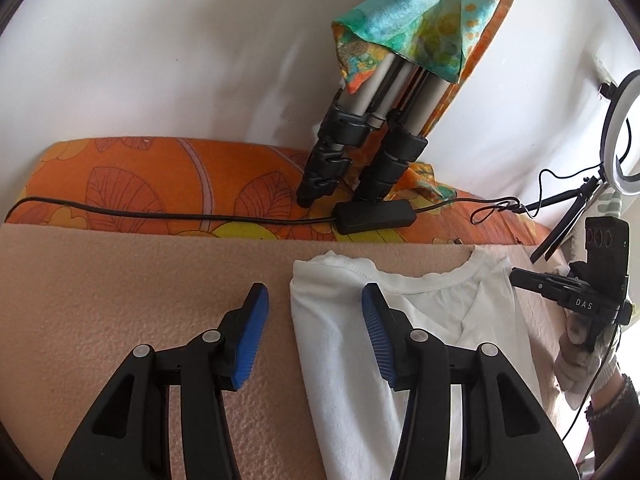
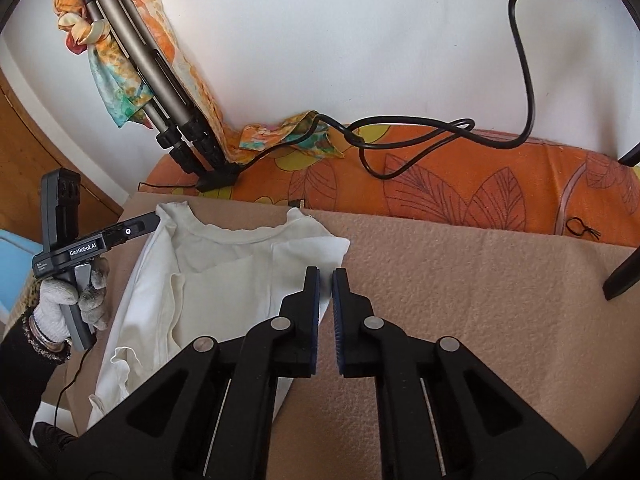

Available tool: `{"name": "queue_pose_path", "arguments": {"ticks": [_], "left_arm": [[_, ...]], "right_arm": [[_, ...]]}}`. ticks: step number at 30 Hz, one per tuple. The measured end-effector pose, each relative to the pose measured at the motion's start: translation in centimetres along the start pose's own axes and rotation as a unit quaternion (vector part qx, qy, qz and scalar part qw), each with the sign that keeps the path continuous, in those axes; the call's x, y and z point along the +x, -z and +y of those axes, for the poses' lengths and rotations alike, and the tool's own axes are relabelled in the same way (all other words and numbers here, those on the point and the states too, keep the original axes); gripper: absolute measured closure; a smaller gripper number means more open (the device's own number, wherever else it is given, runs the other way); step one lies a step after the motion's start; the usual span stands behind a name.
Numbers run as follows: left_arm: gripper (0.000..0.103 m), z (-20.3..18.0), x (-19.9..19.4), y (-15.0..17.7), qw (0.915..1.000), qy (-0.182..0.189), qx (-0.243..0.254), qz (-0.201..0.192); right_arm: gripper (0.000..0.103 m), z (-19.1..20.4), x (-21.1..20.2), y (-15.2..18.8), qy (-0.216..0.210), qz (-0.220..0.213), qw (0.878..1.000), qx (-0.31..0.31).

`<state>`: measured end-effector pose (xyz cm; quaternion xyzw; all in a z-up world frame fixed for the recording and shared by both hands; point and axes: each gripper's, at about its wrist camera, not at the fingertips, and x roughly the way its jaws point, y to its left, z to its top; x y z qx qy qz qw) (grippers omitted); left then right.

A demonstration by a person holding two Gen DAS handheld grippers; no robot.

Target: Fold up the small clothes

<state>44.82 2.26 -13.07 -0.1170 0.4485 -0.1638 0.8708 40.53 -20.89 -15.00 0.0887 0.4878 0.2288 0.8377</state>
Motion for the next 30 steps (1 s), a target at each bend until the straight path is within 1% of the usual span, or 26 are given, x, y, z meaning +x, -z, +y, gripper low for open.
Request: {"name": "queue_pose_path", "arguments": {"ticks": [3,6,8,9,10,12,13,15,18,20,23,25,26,27,29,30], "left_arm": [[0.054,-0.5,0.4,0.0,0.9997,-0.017,0.010,-0.017],[0.054,-0.9,0.8,-0.2,0.9995,-0.021,0.019,-0.018],[0.056,-1.3,1.2,-0.3,0.9992,-0.026,0.027,-0.016],[0.061,-1.4,1.4,-0.4,0.9991,-0.027,0.029,-0.016],[0.076,-1.4,1.6,-0.5,0.9991,-0.024,0.032,-0.014],[0.092,-1.5,2.0,-0.6,0.9992,-0.018,0.034,-0.009],[0.095,-1.5,2.0,-0.7,0.9993,-0.015,0.034,-0.010],[0.096,-1.5,2.0,-0.6,0.9993,-0.013,0.034,-0.011],[0.097,-1.3,1.6,-0.6,0.9993,-0.009,0.031,-0.015],[0.097,-1.2,1.4,-0.7,0.9994,-0.008,0.031,-0.013],[0.097,-1.2,1.4,-0.8,0.9991,-0.012,0.039,-0.013],[0.097,-1.3,1.4,-0.8,0.9990,-0.011,0.040,-0.013],[0.098,-1.3,1.5,-0.8,0.9990,-0.012,0.040,-0.013],[0.098,-1.4,1.6,-0.8,0.9990,-0.012,0.040,-0.013],[0.098,-1.4,1.7,-0.8,0.9990,-0.013,0.040,-0.013],[0.098,-1.6,1.9,-0.7,0.9990,-0.014,0.041,-0.012]], "right_arm": [[0.092,0.1,1.4,-0.4,-0.030,0.021,0.999,-0.001],[0.092,0.1,2.0,-0.8,-0.041,0.013,0.999,0.006],[0.092,0.1,2.2,-1.0,-0.040,0.010,0.999,0.014],[0.092,0.1,2.3,-1.1,-0.040,0.009,0.999,0.014],[0.092,0.3,2.3,-1.1,-0.036,0.008,0.999,0.012],[0.092,0.5,2.3,-1.1,-0.029,0.006,1.000,0.010],[0.093,0.6,2.4,-1.2,-0.025,0.005,1.000,0.008],[0.097,0.7,2.3,-1.2,-0.019,0.002,1.000,0.007],[0.099,0.2,1.3,-1.4,-0.015,-0.015,1.000,0.016],[0.099,-0.6,0.4,-1.7,-0.025,-0.024,0.999,0.032],[0.099,-1.3,-0.1,-2.0,-0.042,-0.020,0.998,0.052],[0.089,-1.4,-0.2,-1.8,-0.052,-0.004,0.997,0.063],[0.066,-1.3,-0.1,-1.7,-0.054,0.000,0.996,0.064],[0.048,-1.1,-0.1,-1.6,-0.050,-0.002,0.997,0.059],[0.047,-0.1,0.4,-1.3,-0.031,-0.006,0.999,0.036],[0.051,0.3,0.8,-1.2,-0.032,0.001,0.999,0.029]]}}
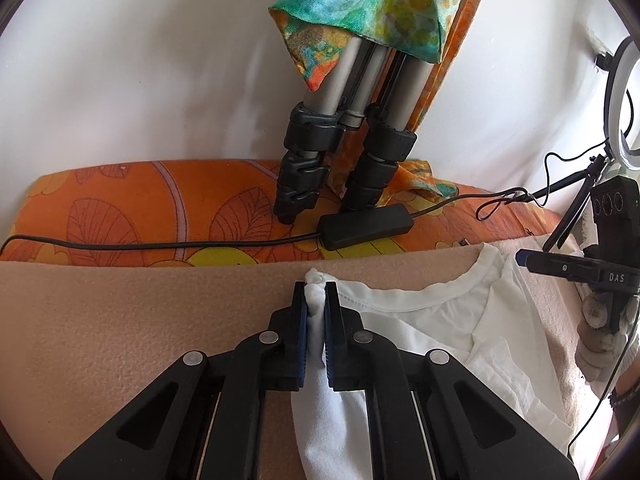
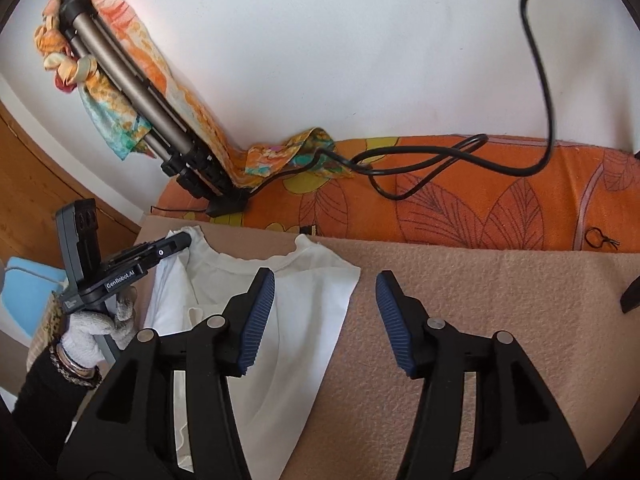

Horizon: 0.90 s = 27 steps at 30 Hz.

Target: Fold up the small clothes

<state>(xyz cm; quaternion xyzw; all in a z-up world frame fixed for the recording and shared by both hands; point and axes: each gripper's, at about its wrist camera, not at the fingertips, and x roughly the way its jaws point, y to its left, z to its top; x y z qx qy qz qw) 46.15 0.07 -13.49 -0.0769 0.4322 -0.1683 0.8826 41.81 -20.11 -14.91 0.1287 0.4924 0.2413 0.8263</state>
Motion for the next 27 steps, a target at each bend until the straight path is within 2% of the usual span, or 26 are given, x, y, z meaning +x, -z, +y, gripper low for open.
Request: {"name": "queue_pose_path", "arguments": {"ticks": [1,2,3,6,9,10,11,12,14,16,17,18,24,27], "left_arm": [[0.098,0.0,0.0,0.1,1.0000,-0.001,0.001,0.000],[0.098,0.0,0.0,0.0,1.0000,-0.002,0.001,0.001],[0.098,0.0,0.0,0.1,1.0000,-0.004,0.002,0.001],[0.098,-0.3,0.1,0.1,1.0000,-0.005,0.004,0.000],[0.098,-0.1,0.0,0.1,1.0000,-0.004,0.001,-0.002],[0.098,-0.1,0.1,0.1,1.0000,-0.004,0.001,-0.002],[0.098,0.0,0.0,0.1,1.0000,-0.003,0.001,-0.001],[0.098,0.0,0.0,0.1,1.0000,-0.003,0.001,-0.001],[0.098,0.0,0.0,0.1,1.0000,-0.003,0.002,0.000],[0.098,0.0,-0.1,0.0,1.0000,-0.002,0.003,0.000],[0.098,0.0,-0.2,-0.1,1.0000,-0.001,0.002,-0.001],[0.098,-0.1,-0.3,-0.1,1.0000,0.001,0.002,-0.003],[0.098,-1.1,-2.8,-0.7,0.9993,0.022,0.020,-0.022],[0.098,-1.8,-4.2,-0.7,0.9989,0.021,0.030,-0.029]], "right_arm": [[0.057,0.3,0.5,0.1,-0.003,0.005,1.000,-0.003],[0.080,0.6,1.0,0.3,0.004,0.013,1.000,-0.009],[0.102,0.9,1.4,0.3,0.030,0.018,0.999,-0.018],[0.101,0.1,0.9,0.2,0.058,0.000,0.998,-0.006],[0.099,-0.6,0.3,0.2,0.054,-0.014,0.998,0.009],[0.094,-0.7,0.2,0.2,0.045,-0.017,0.999,0.012],[0.085,-0.7,0.2,0.2,0.033,-0.013,0.999,0.014],[0.066,-0.7,0.4,0.2,0.023,-0.007,1.000,0.014],[0.057,-0.1,0.8,0.1,0.019,-0.009,1.000,0.001],[0.060,0.6,1.2,-0.1,0.028,-0.009,0.999,-0.015],[0.082,0.8,1.4,-0.2,0.024,-0.005,1.000,-0.018],[0.097,0.9,1.6,-0.3,0.026,0.002,0.999,-0.021],[0.097,1.9,-1.1,-0.3,0.028,-0.026,0.998,-0.039],[0.097,2.8,-2.8,-0.3,0.036,-0.037,0.998,-0.047]]}}
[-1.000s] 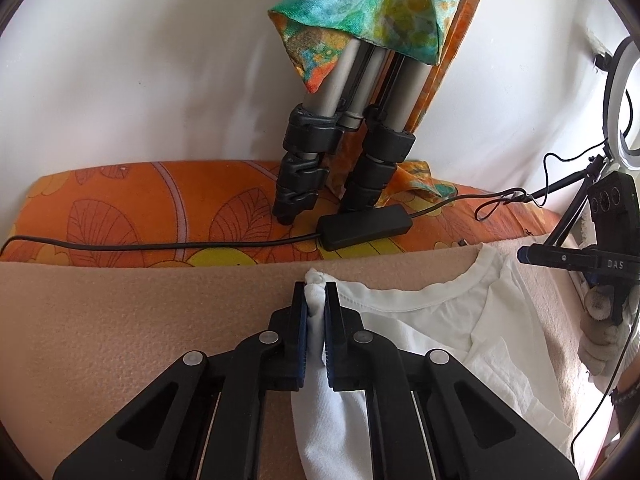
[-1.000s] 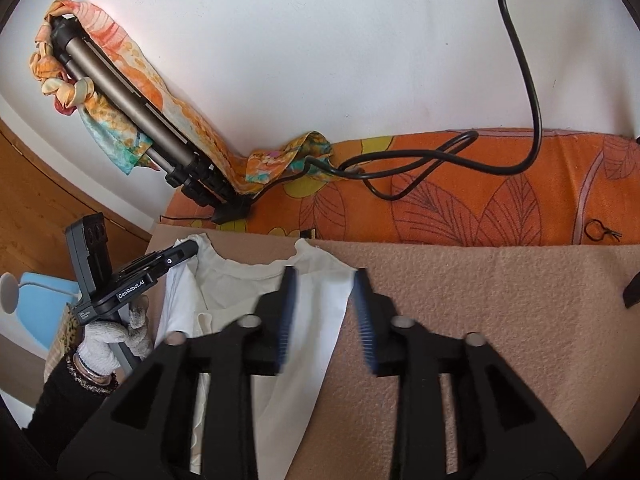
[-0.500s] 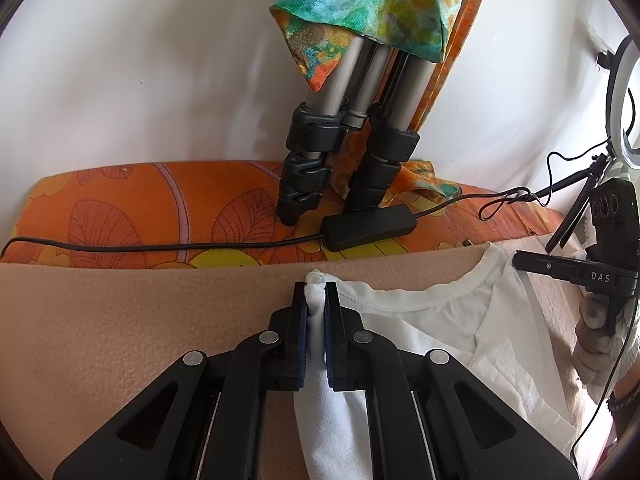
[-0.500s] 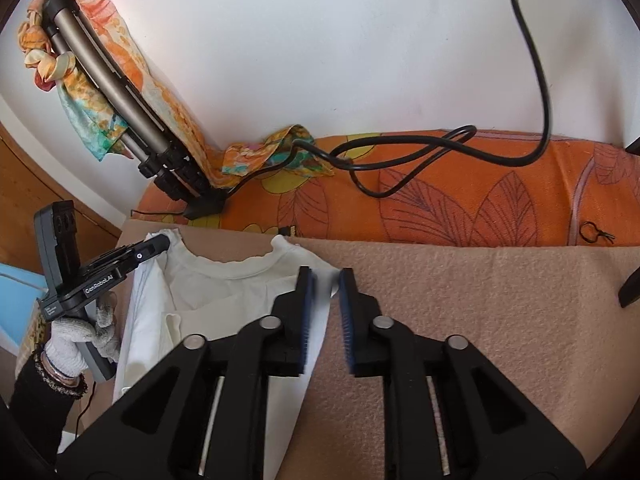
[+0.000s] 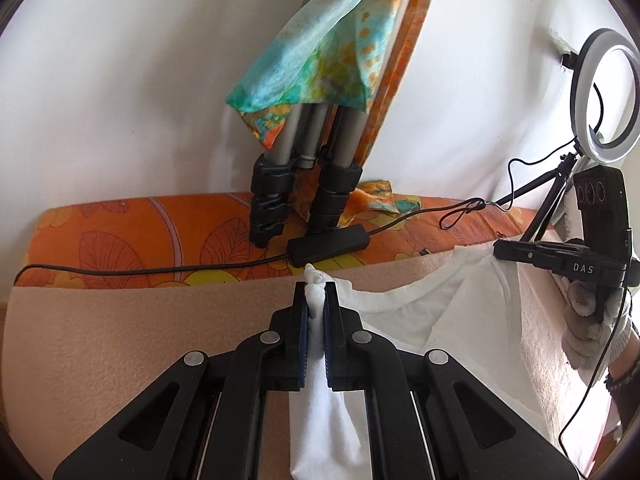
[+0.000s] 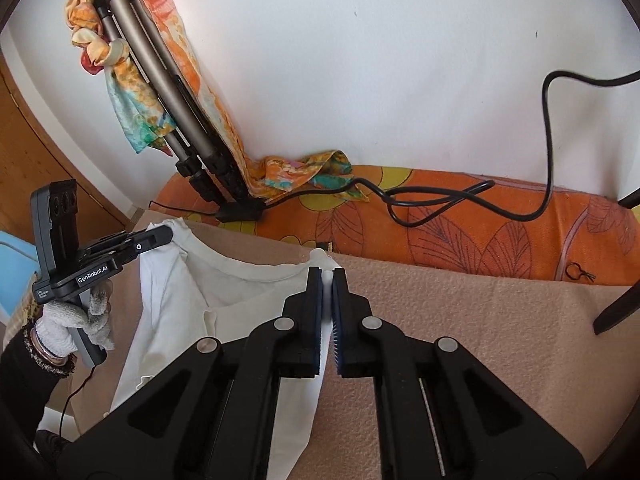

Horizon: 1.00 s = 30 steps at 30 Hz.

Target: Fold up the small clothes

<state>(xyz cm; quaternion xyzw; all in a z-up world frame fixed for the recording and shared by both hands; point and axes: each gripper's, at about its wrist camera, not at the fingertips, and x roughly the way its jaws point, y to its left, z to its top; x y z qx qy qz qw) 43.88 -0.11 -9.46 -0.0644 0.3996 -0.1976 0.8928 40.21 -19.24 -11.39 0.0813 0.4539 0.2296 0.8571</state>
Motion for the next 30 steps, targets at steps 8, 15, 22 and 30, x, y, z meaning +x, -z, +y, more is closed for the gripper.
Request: {"name": "queue_pose_path", "arguments": {"ticks": [8,15,22,30], "left_arm": [[0.098,-3.0,-6.1,0.1,0.9994,0.006,0.024,-0.024],[0.098,-6.0,-12.2,2.2,0.9981,0.015,0.042,-0.042],[0.098,-8.4,-17.6,7.6,0.9964,0.013,0.068,-0.049],[0.098,-10.8,-21.0,16.7,0.9925,-0.004,0.114,-0.044]], "right_arm": [[0.098,4.3,-6.0,0.7,-0.008,-0.025,0.999,-0.034],[0.098,8.4,-11.7,3.7,-0.022,-0.038,0.997,-0.056],[0.097,13.2,-16.6,10.0,-0.007,-0.048,0.995,-0.087],[0.097,16.8,-18.1,19.9,0.032,-0.041,0.989,-0.141]]}}
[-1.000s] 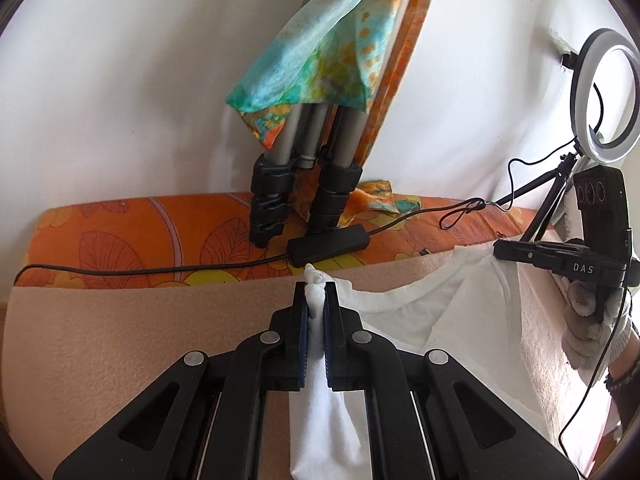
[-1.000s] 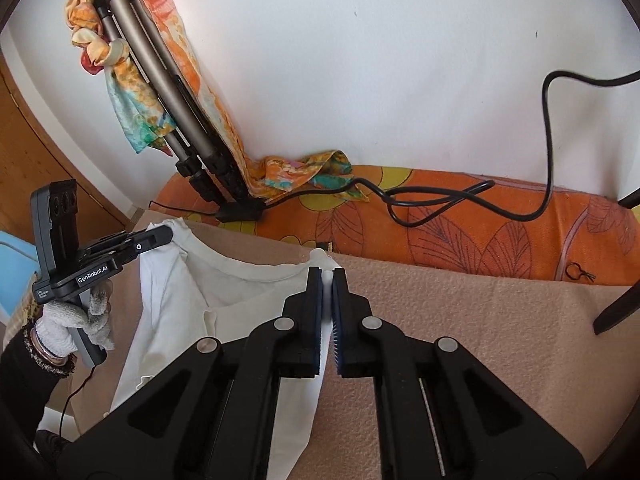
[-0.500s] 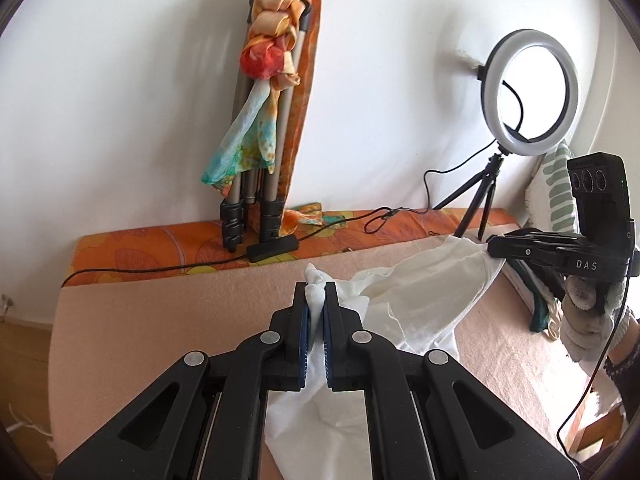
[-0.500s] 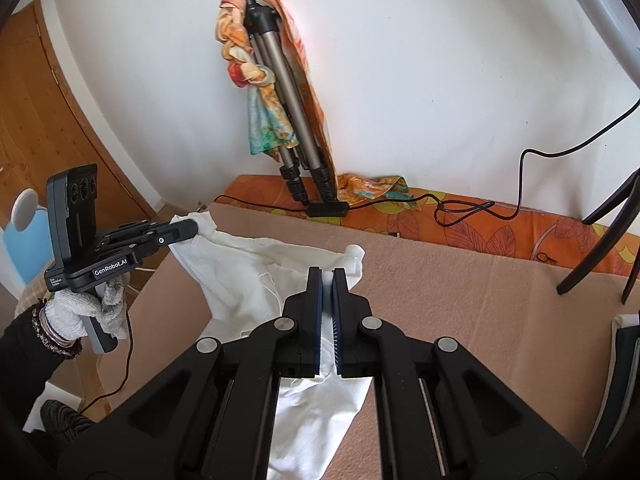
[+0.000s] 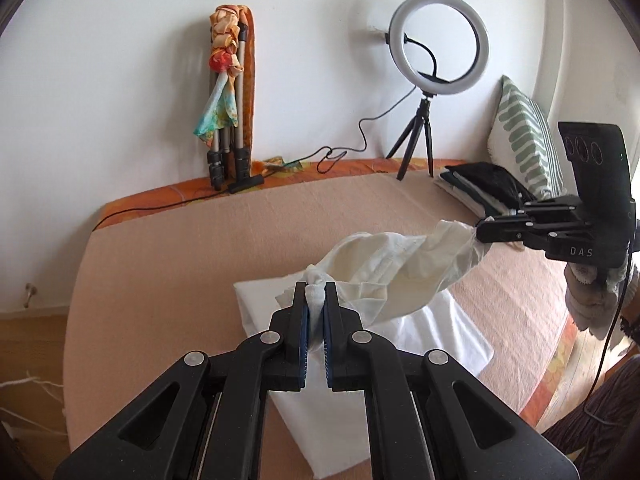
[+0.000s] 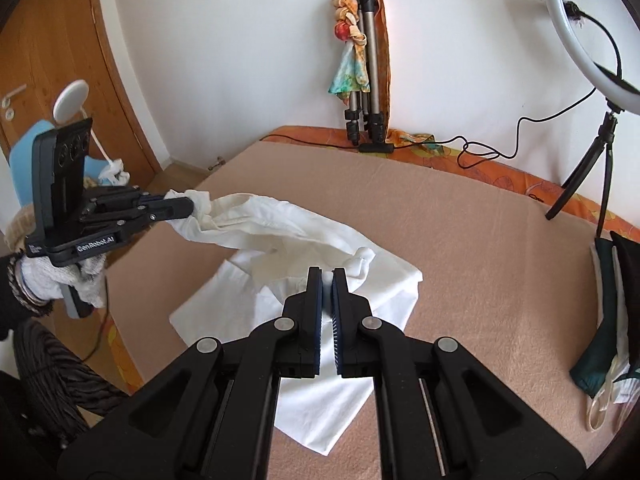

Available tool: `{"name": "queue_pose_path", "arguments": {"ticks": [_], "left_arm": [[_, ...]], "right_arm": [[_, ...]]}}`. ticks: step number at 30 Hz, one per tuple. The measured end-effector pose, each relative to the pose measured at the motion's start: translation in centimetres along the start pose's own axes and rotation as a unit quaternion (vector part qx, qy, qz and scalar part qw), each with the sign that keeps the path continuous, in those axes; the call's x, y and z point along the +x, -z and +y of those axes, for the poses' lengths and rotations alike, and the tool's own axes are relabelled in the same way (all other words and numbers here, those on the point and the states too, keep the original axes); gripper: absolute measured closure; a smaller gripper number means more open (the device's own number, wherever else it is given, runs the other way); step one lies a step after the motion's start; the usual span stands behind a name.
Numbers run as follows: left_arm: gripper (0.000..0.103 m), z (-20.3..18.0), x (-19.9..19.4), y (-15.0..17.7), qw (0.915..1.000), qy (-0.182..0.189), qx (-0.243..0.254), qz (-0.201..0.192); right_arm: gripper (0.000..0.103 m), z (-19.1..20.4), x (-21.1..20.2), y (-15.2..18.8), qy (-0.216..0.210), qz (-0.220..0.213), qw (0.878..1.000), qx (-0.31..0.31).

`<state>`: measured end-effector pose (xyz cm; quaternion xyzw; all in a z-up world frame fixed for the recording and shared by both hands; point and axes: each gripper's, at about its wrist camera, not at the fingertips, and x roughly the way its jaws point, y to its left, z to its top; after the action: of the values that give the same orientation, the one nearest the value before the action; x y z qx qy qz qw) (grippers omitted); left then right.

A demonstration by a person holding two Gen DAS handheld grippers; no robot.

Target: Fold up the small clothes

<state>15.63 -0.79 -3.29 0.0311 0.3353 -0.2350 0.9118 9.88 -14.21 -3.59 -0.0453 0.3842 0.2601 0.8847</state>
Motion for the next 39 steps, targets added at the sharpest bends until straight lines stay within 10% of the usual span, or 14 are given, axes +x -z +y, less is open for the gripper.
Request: {"name": "queue_pose_path", "arguments": {"ticks": [19,24,33,39], "left_arm": [[0.084,-0.8,-2.1,9.1,0.9970,-0.011,0.012,0.075],[0.074,1.2,-3.9,9.1,0.9964,0.006,-0.058,0.062],[0.074,4.1,-1.1,10.8,0.9645,0.063,-0.236,0.101],[0.074,4.8,-0.6,11.2,0.9474,0.081,-0.289,0.112]], "right_arm": [[0.097,1.7,-2.9,10.0,0.050,0.042,0.997,-0.049],[0.069,-0.3,-4.6,10.3,0.020,0.030,0.998,0.050],[0.069,-4.9,0.2,12.6,-0.041,0.079,0.952,0.294],[0.069,-4.7,1.8,13.4,-0.052,0.095,0.948,0.299]]}}
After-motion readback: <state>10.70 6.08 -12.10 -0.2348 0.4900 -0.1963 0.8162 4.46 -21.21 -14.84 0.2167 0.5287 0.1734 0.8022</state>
